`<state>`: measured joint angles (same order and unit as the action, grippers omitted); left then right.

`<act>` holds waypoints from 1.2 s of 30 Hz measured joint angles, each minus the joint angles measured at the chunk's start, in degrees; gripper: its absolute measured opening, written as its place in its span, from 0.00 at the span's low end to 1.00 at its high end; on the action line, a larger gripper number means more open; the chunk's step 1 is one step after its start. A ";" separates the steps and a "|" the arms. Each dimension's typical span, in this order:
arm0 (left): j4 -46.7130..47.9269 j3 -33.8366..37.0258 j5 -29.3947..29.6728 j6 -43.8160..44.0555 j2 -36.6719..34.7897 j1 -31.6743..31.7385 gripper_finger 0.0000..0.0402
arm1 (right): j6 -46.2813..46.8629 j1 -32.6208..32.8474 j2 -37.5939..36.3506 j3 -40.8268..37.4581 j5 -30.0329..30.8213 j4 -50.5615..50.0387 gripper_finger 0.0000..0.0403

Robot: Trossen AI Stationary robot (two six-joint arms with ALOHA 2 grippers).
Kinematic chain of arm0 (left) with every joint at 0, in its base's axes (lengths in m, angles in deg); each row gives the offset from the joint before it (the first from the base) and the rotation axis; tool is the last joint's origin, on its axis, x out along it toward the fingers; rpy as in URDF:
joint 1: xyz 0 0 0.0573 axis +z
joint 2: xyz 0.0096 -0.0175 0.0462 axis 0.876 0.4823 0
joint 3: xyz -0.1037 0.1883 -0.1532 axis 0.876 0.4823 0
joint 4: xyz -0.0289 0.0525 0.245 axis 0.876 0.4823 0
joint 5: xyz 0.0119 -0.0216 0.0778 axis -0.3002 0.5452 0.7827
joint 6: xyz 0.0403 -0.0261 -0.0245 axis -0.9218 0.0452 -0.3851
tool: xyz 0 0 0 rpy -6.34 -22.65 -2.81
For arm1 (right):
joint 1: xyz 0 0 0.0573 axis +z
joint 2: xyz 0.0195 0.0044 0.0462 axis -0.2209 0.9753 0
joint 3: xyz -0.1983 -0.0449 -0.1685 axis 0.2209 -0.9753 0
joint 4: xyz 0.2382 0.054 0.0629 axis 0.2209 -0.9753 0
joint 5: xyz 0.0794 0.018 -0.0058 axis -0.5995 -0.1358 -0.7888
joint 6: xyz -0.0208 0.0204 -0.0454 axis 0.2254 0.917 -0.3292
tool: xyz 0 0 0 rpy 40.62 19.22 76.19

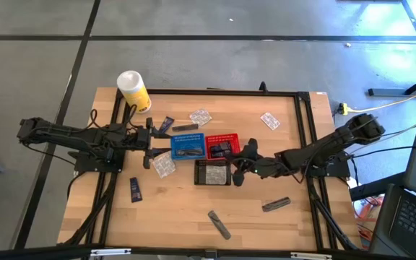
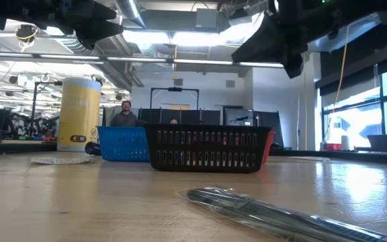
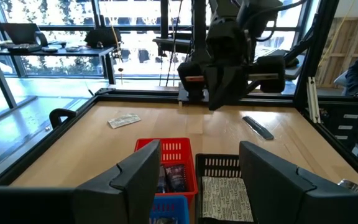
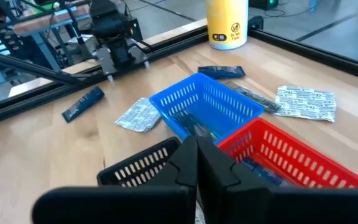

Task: Pick & Place Travel size toiletries
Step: Put the white bandage into the black bin

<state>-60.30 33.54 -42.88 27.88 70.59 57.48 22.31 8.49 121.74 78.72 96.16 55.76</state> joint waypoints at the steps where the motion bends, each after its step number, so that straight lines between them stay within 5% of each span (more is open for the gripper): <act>1: 0.00 0.00 0.00 0.00 0.02 0.00 0.53 | -0.16 0.04 -0.55 0.00 0.00 -0.94 0.01; 13: 0.00 0.00 0.00 0.00 0.02 0.00 0.53 | -0.66 0.03 -9.33 0.00 -1.51 -11.71 0.01; 24: 0.00 0.00 0.00 0.00 0.02 0.00 0.53 | -11.35 -0.02 -19.63 0.00 1.43 -14.60 0.04; 36: 0.00 0.00 0.00 0.00 0.02 -0.01 0.53 | -15.86 0.14 -20.92 0.00 -3.43 -15.00 0.03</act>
<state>-60.30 33.54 -42.88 27.88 70.61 57.47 6.46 8.62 100.82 78.72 92.73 40.75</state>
